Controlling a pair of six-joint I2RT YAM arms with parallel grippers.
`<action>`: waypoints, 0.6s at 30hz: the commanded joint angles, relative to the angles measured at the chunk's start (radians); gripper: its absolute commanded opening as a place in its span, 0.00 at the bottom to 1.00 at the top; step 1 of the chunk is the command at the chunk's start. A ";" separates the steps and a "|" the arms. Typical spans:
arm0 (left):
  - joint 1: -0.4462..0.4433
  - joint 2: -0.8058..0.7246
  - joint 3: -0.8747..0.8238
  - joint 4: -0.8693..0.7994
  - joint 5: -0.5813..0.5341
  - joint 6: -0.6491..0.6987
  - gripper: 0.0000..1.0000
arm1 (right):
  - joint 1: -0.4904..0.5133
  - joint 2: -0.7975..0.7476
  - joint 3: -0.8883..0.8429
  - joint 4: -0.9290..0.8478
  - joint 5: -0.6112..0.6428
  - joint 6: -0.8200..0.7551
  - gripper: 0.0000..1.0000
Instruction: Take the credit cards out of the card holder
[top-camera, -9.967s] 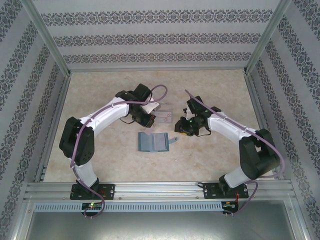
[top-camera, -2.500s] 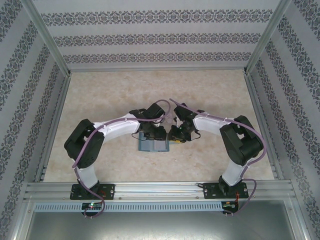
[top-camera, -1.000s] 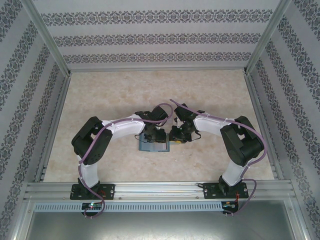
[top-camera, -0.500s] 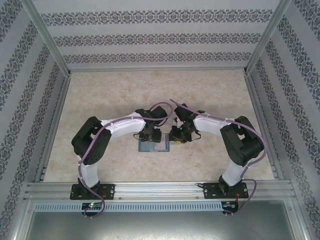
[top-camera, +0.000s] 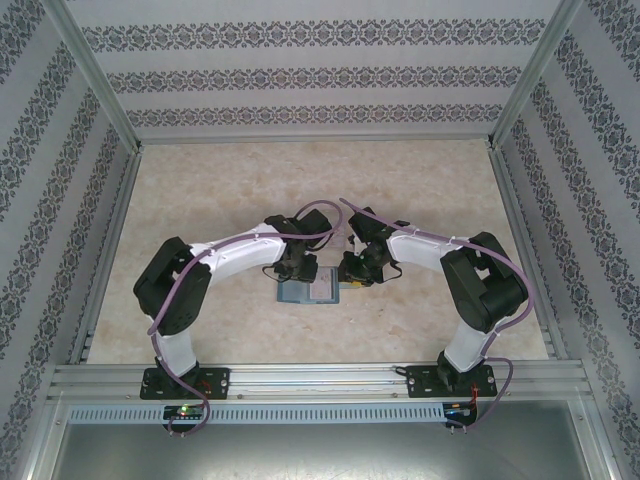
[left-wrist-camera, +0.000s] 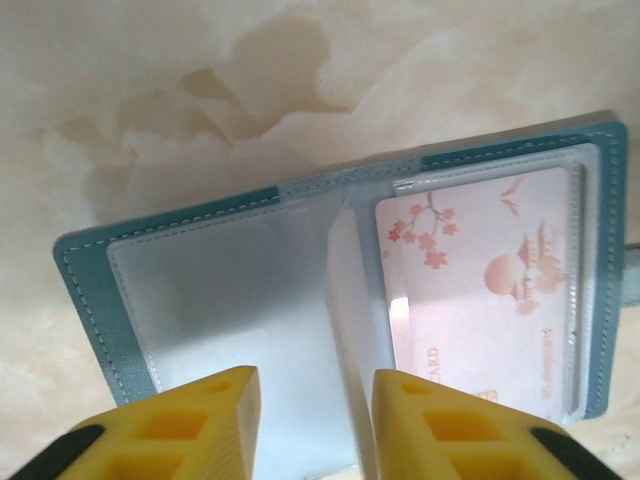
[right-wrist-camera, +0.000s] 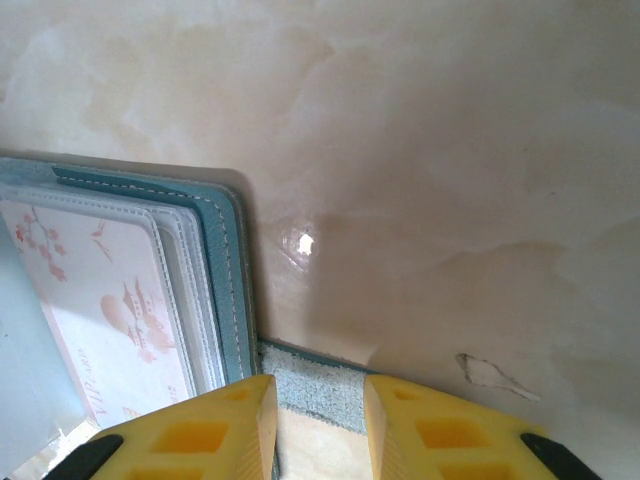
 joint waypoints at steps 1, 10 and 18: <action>-0.008 -0.029 0.014 -0.022 0.000 0.010 0.29 | 0.002 -0.010 0.000 -0.036 0.003 -0.006 0.30; -0.008 -0.052 -0.006 0.008 0.015 0.014 0.08 | 0.002 -0.017 -0.004 -0.041 0.009 -0.006 0.30; -0.006 -0.024 0.008 -0.077 -0.071 0.052 0.06 | 0.002 -0.012 0.001 -0.068 0.043 -0.018 0.30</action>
